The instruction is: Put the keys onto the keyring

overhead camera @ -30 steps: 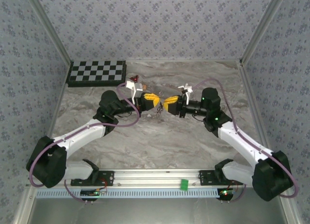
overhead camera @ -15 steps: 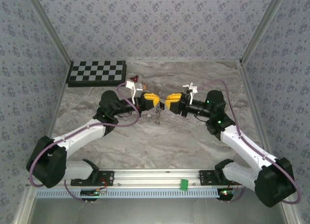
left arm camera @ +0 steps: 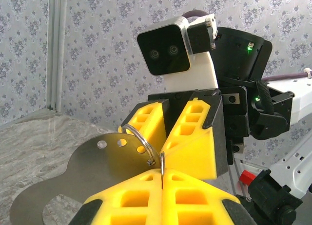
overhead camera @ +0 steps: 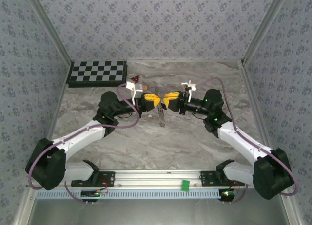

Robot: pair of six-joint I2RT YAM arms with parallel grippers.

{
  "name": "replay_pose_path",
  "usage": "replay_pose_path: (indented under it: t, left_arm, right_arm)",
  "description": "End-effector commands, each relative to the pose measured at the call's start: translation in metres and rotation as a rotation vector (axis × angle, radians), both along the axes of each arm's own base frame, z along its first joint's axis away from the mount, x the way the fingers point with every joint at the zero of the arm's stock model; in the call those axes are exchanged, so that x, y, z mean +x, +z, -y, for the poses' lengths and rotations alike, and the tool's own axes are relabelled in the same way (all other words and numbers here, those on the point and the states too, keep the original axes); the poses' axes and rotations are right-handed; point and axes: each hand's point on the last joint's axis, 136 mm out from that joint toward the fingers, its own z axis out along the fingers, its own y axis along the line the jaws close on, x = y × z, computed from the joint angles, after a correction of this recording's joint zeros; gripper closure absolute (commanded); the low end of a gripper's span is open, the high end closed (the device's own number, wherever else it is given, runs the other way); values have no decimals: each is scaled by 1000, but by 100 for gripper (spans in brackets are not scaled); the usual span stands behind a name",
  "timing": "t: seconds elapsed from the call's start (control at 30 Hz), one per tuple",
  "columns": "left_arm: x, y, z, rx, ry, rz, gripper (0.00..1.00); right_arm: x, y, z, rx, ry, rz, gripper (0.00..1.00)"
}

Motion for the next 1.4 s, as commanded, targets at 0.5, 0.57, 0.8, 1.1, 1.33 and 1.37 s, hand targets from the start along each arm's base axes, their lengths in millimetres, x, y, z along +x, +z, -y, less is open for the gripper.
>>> replay_pose_path:
  t: [0.5,0.57,0.8,1.1,1.33,1.37]
  left_arm:
    - [-8,21,-3,-41,-7,69,100]
    - [-8,22,-3,-40,-6,68,100]
    - [-8,22,-3,-40,-8,67,100]
    - [-6,20,-3,-24,2,54,100]
    - [4,8,-6,44,21,5,92]
    - [5,8,-7,50,22,2,87]
  right_arm:
    - [-6,28,-11,78,90,50,75]
    - [-7,26,-13,75,100,47,76]
    - [-13,24,-21,63,148,42,83]
    - [-13,16,-19,32,148,31,100]
    - [-11,6,-6,-63,118,37,100]
    - [-12,4,-5,-83,121,40,100]
